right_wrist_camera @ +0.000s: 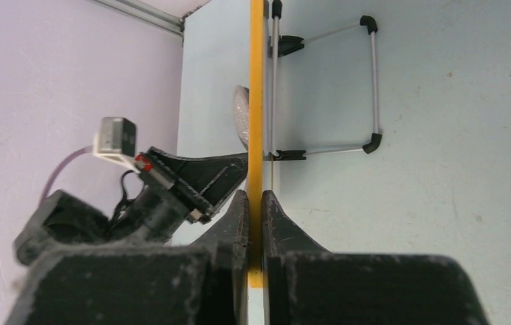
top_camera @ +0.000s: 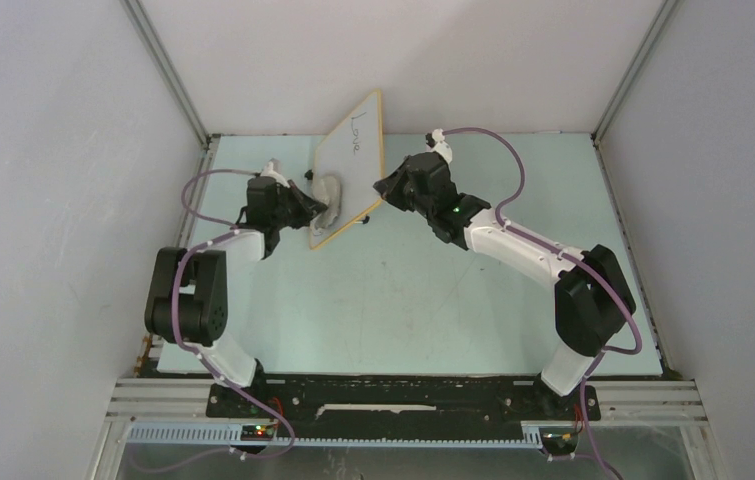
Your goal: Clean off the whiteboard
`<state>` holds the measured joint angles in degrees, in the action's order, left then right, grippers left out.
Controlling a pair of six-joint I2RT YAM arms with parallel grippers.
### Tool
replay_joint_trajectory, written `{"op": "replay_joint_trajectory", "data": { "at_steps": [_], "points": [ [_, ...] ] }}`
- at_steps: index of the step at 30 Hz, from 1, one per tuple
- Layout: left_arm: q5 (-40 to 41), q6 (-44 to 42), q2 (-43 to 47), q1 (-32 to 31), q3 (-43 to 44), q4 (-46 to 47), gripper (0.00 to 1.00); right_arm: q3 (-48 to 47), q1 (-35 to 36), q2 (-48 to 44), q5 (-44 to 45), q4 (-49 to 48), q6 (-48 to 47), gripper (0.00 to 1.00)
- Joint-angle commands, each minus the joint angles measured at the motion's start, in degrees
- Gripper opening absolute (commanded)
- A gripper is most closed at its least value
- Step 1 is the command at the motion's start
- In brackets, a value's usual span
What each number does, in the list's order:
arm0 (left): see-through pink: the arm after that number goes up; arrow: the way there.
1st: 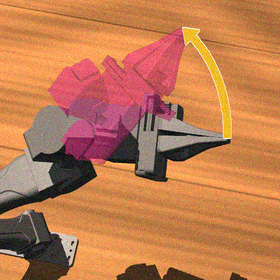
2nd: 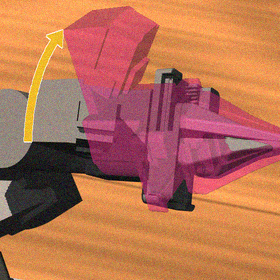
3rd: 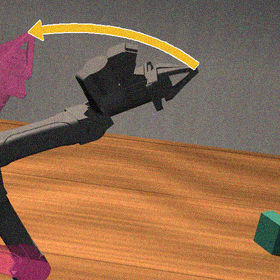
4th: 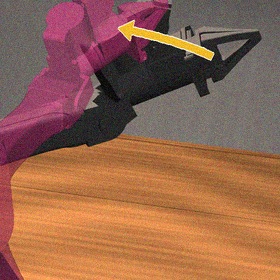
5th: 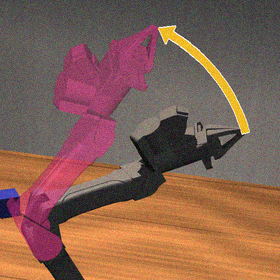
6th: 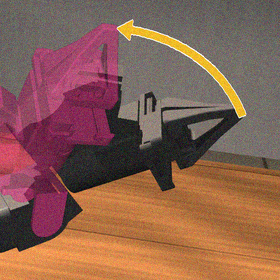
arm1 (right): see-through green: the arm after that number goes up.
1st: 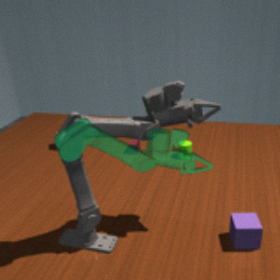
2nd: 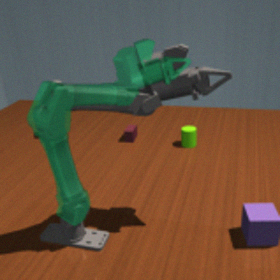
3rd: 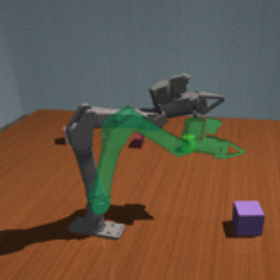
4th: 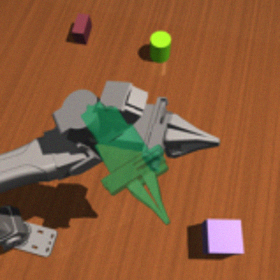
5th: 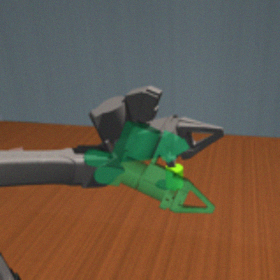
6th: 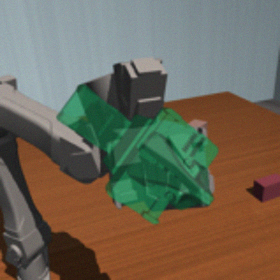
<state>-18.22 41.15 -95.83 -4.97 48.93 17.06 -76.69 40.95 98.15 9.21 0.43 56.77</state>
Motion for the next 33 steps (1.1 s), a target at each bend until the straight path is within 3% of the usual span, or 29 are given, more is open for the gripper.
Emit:
{"op": "replay_joint_trajectory", "data": {
  "at_steps": [1,6,13,20,23,30,33],
  "points": [
    [0.4,1.2,-4.5,2.0,5.8,-4.8,0.00,-0.6,2.0,0.0,-4.6,-6.5,1.2,0.00],
    [0.3,3.2,-9.8,4.7,9.8,-7.0,0.00,-0.5,1.6,-0.5,-4.3,-5.4,0.4,0.00],
    [-3.6,3.1,-10.5,4.6,10.1,-1.7,0.00,-0.5,1.1,-0.3,-4.9,-4.7,-0.3,0.00],
    [-7.8,-0.6,-6.5,-1.9,12.3,2.4,0.00,-0.6,0.9,0.0,-8.2,-5.1,-2.8,0.00],
    [-8.3,1.6,-7.9,-4.7,14.7,1.9,0.00,-0.6,0.8,0.3,-8.6,-5.1,-4.4,0.00],
    [-7.0,8.0,-13.0,-4.8,14.7,2.7,0.00,-7.0,1.7,4.8,-9.4,2.4,-6.7,0.18],
    [-7.1,8.6,-13.1,-3.9,13.7,3.9,0.00,-12.2,2.3,7.2,-6.6,8.2,-7.1,0.20]
  ]
}}
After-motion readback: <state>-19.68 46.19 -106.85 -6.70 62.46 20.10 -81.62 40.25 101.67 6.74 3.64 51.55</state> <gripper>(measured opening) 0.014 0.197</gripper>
